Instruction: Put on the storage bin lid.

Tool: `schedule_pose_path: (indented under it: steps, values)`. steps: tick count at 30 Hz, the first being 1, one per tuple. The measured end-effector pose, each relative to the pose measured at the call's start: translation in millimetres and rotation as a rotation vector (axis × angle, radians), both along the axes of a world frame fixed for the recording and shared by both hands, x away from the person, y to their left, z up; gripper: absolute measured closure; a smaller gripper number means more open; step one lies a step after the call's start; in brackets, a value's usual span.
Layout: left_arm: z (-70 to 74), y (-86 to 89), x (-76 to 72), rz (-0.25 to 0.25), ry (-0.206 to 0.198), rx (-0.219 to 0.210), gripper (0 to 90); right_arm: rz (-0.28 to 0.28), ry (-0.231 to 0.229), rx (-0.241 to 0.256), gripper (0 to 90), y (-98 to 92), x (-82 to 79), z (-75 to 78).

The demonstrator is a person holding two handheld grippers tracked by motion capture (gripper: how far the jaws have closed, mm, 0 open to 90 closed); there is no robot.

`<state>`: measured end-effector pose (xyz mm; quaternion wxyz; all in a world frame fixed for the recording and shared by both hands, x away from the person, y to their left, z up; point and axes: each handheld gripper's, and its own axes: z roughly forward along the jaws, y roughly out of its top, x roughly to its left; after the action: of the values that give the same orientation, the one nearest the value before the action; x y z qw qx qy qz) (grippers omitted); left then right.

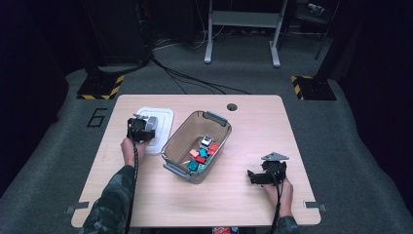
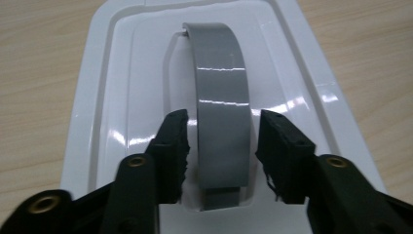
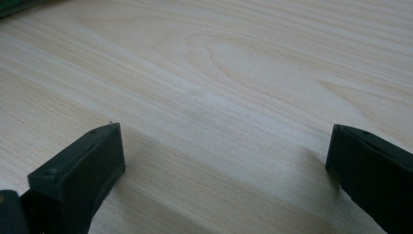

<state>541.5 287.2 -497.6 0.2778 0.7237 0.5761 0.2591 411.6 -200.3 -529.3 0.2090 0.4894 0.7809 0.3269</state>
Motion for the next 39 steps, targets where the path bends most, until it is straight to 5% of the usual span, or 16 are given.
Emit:
schedule_pose_path:
  steps: [2,9,19,23,25,28,31,35,39]
  values:
    - [-1.9,1.3,-0.2,0.008,-0.005,-0.021,66.3,0.000,0.000,0.000,0.1,0.1,0.0,0.0]
    - [-1.1,6.0,-5.5,-0.014,-0.002,-0.026,67.1,0.001,-0.001,0.000,0.2,0.0,0.0,0.0]
    - [-2.8,21.6,-37.3,-0.075,-0.019,-0.062,67.2,-0.002,-0.002,-0.001,0.3,0.4,-0.2,0.0]
    - [-2.5,25.6,-47.0,-0.097,-0.004,-0.044,66.8,-0.001,-0.003,-0.001,0.4,0.5,-0.2,0.0]
    - [-0.9,26.0,-46.4,-0.094,-0.012,-0.047,65.6,0.000,-0.002,-0.001,0.4,0.5,-0.1,0.1]
    - [5.6,23.3,-38.1,-0.071,-0.024,-0.068,47.8,0.000,-0.002,-0.001,0.4,0.5,-0.1,0.1]
    - [11.7,20.0,-26.3,-0.069,-0.010,-0.051,43.6,0.000,-0.002,-0.001,0.4,0.5,-0.1,0.1]
    - [7.8,12.9,-17.1,-0.062,0.023,0.005,57.0,0.001,-0.001,0.000,0.4,0.3,-0.1,0.0]
    - [3.7,11.2,-16.5,-0.061,0.042,0.006,66.3,0.001,-0.002,0.000,0.6,0.4,-0.1,0.0]
